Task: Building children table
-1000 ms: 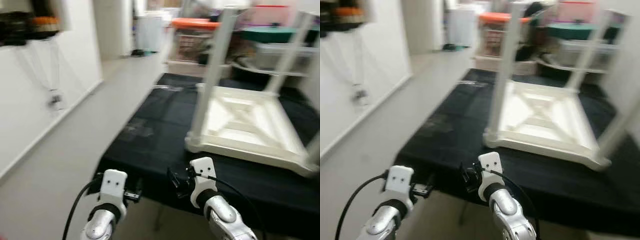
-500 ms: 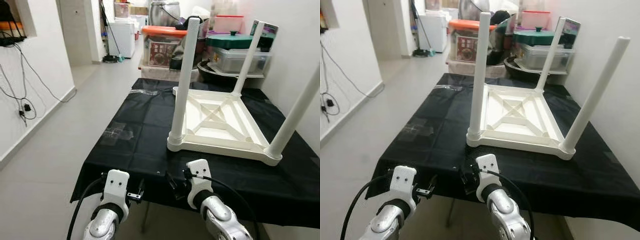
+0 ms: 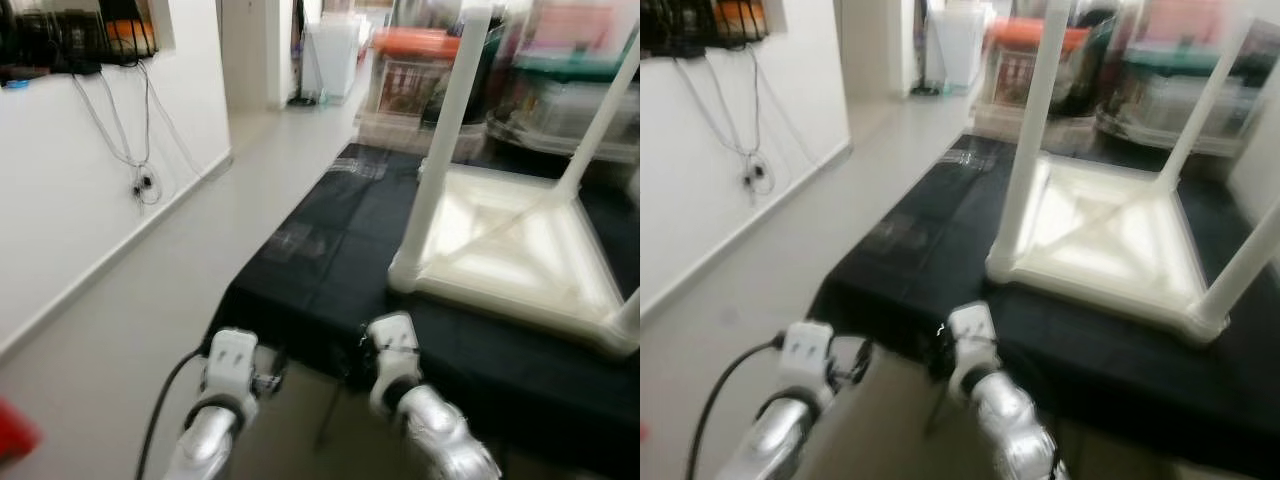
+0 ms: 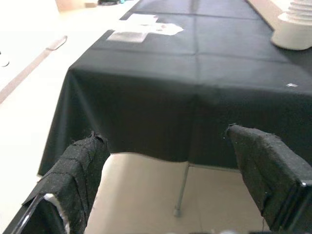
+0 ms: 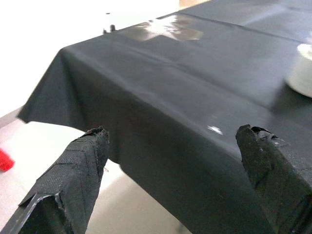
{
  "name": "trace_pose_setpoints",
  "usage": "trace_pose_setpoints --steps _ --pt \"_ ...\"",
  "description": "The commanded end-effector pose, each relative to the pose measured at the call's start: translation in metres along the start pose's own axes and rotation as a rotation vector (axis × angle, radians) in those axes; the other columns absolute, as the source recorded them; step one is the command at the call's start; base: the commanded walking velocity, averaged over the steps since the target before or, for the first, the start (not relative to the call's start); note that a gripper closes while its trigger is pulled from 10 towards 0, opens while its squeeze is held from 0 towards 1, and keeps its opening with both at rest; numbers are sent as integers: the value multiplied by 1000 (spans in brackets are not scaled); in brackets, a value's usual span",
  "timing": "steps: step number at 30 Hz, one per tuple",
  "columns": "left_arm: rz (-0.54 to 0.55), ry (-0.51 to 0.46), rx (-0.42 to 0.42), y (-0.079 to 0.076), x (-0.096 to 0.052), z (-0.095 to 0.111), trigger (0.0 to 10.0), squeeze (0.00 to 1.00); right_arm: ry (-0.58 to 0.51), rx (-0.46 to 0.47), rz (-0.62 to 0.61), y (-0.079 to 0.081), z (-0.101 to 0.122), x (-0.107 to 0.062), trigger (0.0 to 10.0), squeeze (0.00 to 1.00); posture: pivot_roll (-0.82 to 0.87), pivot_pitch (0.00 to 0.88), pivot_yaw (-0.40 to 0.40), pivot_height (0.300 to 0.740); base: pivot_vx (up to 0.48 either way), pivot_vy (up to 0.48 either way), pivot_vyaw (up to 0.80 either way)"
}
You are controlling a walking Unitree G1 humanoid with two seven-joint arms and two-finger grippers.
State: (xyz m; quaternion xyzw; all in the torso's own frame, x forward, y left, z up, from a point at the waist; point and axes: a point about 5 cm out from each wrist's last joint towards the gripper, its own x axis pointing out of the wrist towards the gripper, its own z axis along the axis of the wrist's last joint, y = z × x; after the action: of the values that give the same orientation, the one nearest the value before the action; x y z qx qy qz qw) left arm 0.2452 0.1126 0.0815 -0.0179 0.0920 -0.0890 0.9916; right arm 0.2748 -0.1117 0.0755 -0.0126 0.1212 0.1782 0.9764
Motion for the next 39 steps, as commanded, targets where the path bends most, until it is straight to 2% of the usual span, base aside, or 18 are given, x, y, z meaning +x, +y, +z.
trace_pose_setpoints --steps 1,9,14,20,29,36,39 --pt "-6 -5 6 -1 3 0 10000 0 -5 -2 -20 -6 0 1 10000 0 53 0 -55 740 0 0 0" --pt "-6 -14 11 0 6 1 10000 0 -14 -6 -24 -7 2 5 10000 0 55 0 -54 740 0 0 0" --pt "-2 -26 17 0 8 3 10000 0 -20 -6 -20 -7 2 7 10000 0 59 0 -55 740 0 0 -798" --pt "-11 -29 43 -1 9 3 10000 0 -30 -10 -21 -7 4 8 10000 0 61 0 -54 740 0 0 0" --pt "-17 -29 54 -2 9 4 10000 0 -40 -8 -24 -7 6 8 10000 0 64 0 -49 740 0 -341 0" --pt "4 -51 11 2 7 7 10000 0 -92 22 -40 -10 14 8 10000 0 68 0 -55 740 0 0 0" --pt "45 -83 1 8 5 13 10000 0 -150 37 -55 -13 23 8 10000 0 71 0 -60 740 0 0 0"
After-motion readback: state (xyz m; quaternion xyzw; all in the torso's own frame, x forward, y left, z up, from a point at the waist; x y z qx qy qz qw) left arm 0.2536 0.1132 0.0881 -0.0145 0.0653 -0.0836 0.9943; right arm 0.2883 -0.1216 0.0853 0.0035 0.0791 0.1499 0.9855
